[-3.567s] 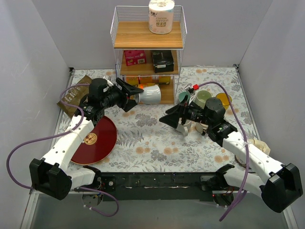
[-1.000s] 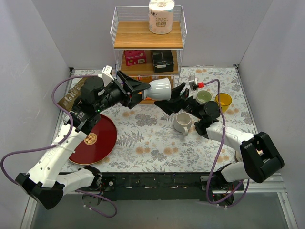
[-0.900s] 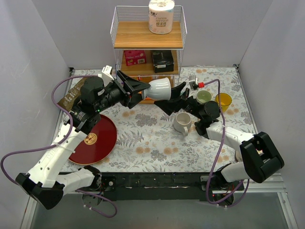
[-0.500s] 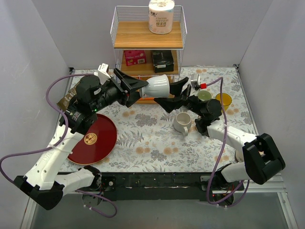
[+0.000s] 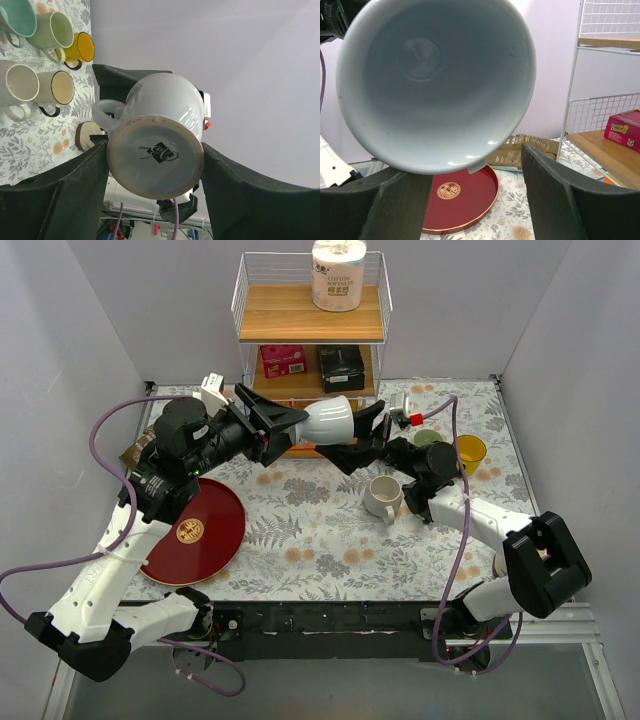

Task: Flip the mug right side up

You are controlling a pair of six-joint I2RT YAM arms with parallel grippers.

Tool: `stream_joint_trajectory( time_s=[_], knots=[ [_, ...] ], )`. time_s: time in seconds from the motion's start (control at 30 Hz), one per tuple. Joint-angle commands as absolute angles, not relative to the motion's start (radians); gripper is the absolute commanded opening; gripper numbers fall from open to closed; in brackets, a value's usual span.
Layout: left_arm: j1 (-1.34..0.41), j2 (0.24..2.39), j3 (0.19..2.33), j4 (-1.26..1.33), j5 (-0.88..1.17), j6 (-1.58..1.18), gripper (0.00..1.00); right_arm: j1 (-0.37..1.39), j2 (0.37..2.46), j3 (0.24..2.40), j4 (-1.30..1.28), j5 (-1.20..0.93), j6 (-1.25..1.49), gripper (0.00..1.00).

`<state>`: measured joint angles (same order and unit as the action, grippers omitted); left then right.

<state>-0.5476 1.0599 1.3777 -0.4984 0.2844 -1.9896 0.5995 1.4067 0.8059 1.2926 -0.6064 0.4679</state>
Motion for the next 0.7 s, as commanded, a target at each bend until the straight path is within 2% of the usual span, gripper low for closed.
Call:
stream_joint_trajectory(
  time_s=[0.0, 0.1, 0.2, 0.47, 0.67],
  knots=[
    [-0.557, 1.017, 1.431, -0.446, 0.279, -2.816, 0.00, 0.615, 1.427, 0.865, 1.784, -0.585, 0.495, 0.68],
    [-0.557, 1.014, 1.420, -0.446, 0.279, -2.818, 0.00, 0.617, 1.442, 0.871, 1.833, -0.558, 0.541, 0.54],
    [-0.558, 1.009, 1.413, -0.446, 0.278, -2.823, 0.00, 0.618, 1.448, 0.865, 1.873, -0.526, 0.571, 0.49],
    [-0.557, 0.991, 1.396, -0.445, 0.256, -2.827, 0.00, 0.618, 1.425, 0.841, 1.888, -0.477, 0.595, 0.53],
    [-0.558, 0.985, 1.390, -0.451, 0.253, -2.830, 0.00, 0.618, 1.410, 0.838, 1.890, -0.468, 0.587, 0.48]
  ],
)
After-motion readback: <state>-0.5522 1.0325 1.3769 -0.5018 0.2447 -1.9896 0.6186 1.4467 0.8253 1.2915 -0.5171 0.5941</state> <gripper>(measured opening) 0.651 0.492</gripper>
